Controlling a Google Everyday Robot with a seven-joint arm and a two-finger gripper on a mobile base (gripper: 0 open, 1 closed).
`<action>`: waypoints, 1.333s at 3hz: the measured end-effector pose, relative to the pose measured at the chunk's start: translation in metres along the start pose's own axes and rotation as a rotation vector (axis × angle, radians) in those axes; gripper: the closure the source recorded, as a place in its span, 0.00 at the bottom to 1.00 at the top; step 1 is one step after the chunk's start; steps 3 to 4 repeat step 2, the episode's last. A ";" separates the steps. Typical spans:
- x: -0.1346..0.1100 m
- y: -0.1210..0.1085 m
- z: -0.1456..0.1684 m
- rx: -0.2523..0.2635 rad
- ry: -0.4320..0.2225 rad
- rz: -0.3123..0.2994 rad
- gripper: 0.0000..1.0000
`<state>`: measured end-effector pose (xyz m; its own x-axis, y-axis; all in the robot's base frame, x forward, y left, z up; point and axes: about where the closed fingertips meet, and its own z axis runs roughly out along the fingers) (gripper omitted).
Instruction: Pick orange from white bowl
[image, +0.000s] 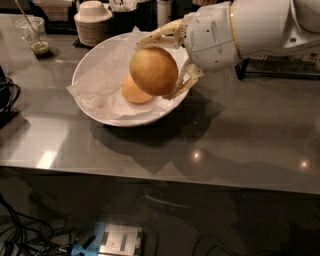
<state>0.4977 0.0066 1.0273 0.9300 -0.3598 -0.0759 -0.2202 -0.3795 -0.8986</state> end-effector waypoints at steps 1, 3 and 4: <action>-0.034 0.002 -0.019 0.016 0.007 -0.054 1.00; -0.034 0.001 -0.024 0.016 0.019 -0.059 1.00; -0.034 0.001 -0.024 0.016 0.019 -0.059 1.00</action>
Offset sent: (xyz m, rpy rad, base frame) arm -0.0314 -0.0041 0.0079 -0.0018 -0.0451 0.0137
